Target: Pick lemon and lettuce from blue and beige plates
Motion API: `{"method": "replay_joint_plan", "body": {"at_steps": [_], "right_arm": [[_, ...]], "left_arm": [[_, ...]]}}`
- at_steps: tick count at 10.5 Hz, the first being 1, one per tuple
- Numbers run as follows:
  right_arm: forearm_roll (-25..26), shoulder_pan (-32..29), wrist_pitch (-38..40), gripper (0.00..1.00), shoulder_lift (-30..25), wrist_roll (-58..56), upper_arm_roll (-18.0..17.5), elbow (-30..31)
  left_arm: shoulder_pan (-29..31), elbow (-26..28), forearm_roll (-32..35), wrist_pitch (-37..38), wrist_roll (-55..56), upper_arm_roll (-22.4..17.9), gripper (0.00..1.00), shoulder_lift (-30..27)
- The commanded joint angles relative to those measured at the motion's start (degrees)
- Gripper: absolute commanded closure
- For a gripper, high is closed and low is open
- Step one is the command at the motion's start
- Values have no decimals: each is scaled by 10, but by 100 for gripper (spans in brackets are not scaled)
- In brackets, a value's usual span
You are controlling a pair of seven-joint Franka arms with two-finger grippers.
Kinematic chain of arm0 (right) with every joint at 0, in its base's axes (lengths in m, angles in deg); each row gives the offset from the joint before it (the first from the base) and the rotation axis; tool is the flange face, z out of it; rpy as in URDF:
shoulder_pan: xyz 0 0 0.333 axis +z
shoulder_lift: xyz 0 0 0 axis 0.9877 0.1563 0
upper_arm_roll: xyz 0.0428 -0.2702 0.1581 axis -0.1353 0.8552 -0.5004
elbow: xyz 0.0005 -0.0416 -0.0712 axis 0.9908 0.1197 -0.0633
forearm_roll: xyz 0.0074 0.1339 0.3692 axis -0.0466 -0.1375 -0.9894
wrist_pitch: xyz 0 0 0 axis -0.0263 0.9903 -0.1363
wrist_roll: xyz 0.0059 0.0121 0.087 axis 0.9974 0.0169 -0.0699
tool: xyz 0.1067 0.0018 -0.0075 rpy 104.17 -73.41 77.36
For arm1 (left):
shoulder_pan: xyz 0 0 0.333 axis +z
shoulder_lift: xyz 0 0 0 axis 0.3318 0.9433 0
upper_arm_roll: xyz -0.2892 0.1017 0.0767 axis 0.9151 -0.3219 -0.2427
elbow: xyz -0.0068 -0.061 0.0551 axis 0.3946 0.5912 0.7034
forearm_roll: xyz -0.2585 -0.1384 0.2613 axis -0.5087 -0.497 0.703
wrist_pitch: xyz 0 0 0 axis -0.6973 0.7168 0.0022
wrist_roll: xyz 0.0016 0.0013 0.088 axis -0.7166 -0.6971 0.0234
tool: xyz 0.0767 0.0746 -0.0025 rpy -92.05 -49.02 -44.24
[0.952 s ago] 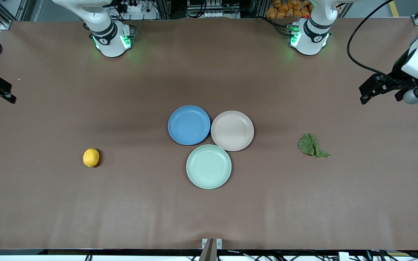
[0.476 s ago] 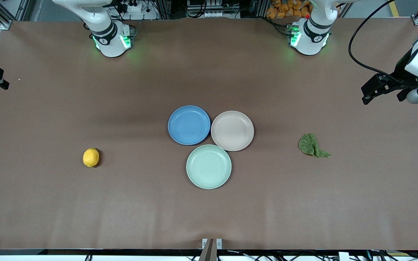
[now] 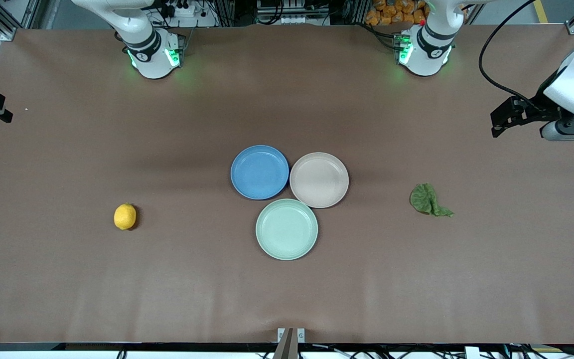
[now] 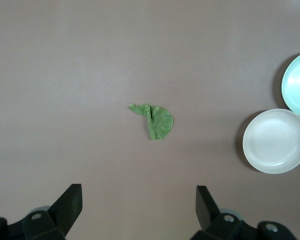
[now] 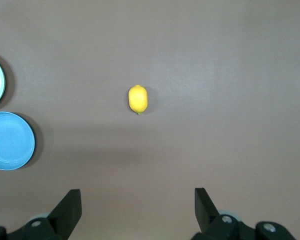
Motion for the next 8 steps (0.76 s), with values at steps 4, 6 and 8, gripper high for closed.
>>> {"method": "replay_joint_plan", "body": {"at_steps": [4, 6, 8], "right_arm": [[4, -7, 5, 0, 3, 12, -8, -15], [4, -10, 5, 0, 5, 12, -8, -15], [3, -12, 4, 0, 5, 12, -7, -15]], "left_arm": [[4, -4, -15, 23, -13, 1, 0, 1], [17, -5, -15, 25, -13, 1, 0, 2], [18, -4, -15, 25, -13, 1, 0, 2]]}}
